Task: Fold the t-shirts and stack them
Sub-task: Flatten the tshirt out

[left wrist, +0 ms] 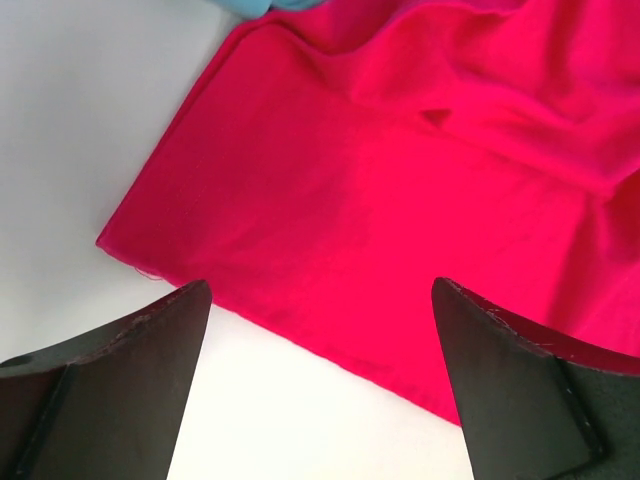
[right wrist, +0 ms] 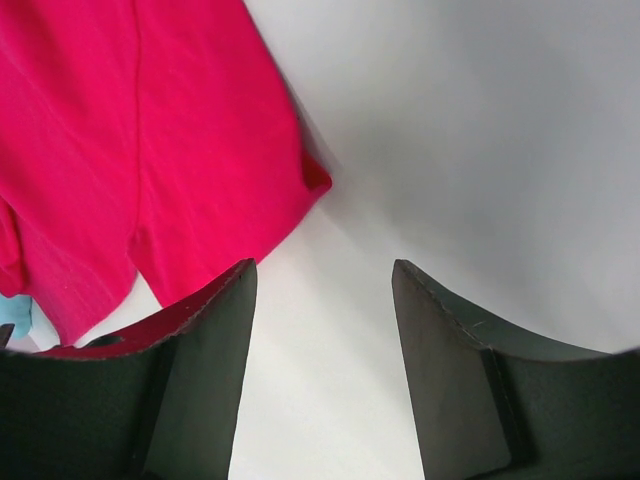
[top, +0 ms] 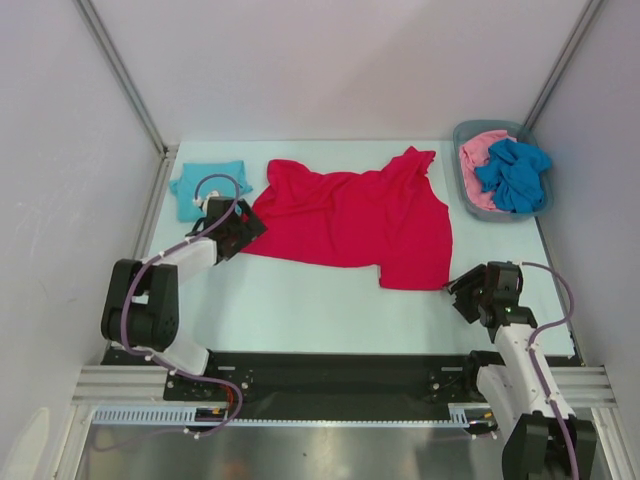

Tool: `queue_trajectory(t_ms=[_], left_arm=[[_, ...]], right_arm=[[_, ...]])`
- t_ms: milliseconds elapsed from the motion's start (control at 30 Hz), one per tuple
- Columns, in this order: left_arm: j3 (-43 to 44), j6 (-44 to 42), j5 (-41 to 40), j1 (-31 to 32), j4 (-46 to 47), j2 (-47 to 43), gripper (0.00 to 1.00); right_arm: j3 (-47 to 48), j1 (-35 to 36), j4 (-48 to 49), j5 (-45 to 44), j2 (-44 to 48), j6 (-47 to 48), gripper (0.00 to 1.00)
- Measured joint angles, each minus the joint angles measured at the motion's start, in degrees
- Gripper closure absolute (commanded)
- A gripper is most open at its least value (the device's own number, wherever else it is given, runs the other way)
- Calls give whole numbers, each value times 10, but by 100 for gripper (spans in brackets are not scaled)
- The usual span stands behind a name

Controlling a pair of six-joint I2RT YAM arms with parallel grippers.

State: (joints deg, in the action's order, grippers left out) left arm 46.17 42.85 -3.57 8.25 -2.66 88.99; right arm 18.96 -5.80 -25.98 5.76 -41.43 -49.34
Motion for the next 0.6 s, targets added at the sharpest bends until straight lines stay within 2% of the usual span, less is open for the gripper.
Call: queue_trajectory(t_ms=[167, 400, 500, 600], left_arm=[[-23, 1, 9, -1, 7, 7, 3], [-53, 2, 3, -2, 13, -15, 3], [-55, 2, 2, -4, 13, -17, 6], [-56, 2, 3, -10, 13, -17, 13]], right_arm=[[-3, -3, 36, 15, -50, 0, 39], [-4, -9, 73, 28, -76, 0, 39], [-4, -13, 82, 34, -80, 0, 39], [-6, -20, 87, 42, -80, 1, 39]])
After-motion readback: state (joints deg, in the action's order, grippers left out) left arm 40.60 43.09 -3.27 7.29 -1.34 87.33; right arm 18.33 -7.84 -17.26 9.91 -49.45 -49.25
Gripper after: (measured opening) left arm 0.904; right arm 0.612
